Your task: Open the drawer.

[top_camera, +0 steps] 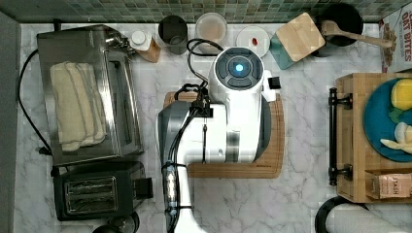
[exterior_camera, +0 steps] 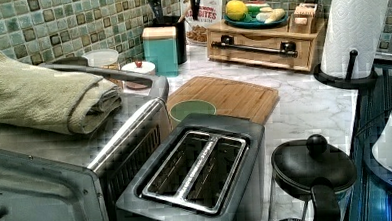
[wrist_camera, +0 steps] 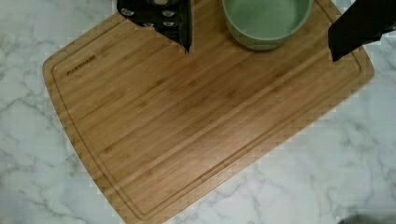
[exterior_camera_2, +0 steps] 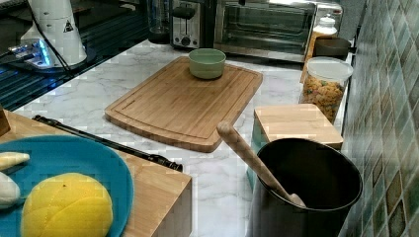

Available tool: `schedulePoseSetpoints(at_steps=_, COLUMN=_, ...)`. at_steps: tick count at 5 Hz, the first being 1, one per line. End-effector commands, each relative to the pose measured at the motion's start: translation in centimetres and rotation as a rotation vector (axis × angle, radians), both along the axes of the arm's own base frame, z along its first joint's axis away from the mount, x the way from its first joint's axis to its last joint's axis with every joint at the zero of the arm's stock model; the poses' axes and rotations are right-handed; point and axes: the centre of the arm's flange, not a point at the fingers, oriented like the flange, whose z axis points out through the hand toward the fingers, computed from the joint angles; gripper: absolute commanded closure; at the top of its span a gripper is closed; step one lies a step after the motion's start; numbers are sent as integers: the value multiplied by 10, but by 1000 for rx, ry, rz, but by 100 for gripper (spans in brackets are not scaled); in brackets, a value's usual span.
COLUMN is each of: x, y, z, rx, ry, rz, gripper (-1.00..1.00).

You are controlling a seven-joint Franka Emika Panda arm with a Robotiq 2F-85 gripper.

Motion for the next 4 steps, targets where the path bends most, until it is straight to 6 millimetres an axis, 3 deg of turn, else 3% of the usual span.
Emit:
schedulePoseSetpoints(at_steps=1, x=-31, y=-78, z=-3, rx=-5, ry=-25, rz=384, gripper=-100)
schedulePoseSetpoints(at_steps=4, x=-42, y=-170, z=-26, rx=-69, ry=-68, rz=550, gripper=-100)
